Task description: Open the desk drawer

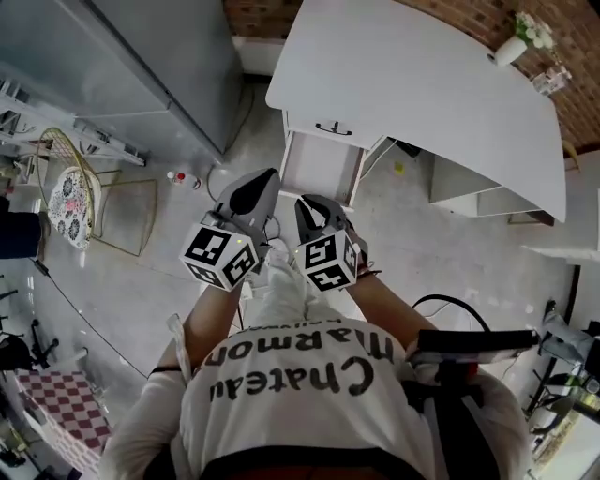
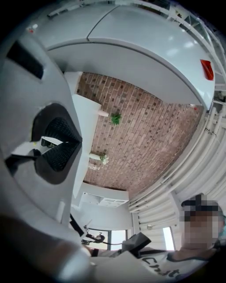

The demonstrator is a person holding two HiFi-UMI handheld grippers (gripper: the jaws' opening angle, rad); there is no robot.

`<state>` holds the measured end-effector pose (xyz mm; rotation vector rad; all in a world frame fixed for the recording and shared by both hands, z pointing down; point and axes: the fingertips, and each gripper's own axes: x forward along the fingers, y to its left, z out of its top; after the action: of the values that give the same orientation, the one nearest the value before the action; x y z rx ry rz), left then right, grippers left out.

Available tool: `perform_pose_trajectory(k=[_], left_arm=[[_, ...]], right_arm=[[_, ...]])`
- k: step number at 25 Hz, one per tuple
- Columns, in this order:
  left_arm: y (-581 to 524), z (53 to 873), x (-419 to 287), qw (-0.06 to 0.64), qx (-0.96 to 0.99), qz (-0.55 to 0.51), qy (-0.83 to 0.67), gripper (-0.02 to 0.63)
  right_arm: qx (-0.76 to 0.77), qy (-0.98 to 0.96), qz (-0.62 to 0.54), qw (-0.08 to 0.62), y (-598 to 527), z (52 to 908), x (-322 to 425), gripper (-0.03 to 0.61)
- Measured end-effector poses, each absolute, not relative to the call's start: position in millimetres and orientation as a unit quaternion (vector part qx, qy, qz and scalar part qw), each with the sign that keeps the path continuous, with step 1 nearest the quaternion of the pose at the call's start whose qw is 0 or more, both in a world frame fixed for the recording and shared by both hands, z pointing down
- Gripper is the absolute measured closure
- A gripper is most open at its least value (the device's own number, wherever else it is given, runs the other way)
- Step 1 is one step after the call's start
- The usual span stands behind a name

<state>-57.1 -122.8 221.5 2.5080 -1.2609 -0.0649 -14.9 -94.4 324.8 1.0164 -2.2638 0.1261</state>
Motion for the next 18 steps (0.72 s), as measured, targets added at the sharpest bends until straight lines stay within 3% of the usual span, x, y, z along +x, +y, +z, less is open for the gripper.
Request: perform_pose_trajectory(k=[10, 18], left_arm=[[-106.4, 136.0, -56.7, 0.176, 0.875, -0.047, -0.449, 0.598], [-80.5, 87.1, -25.8, 0.149, 0.898, -0.064, -0.408, 0.598]], right_arm=[[0.454, -0.872, 0.056, 0.177, -106.5, 163.5, 11.2, 0.548], [0.508, -0.852, 0.041, 0.119, -90.2, 93.7, 70.4, 0.554]])
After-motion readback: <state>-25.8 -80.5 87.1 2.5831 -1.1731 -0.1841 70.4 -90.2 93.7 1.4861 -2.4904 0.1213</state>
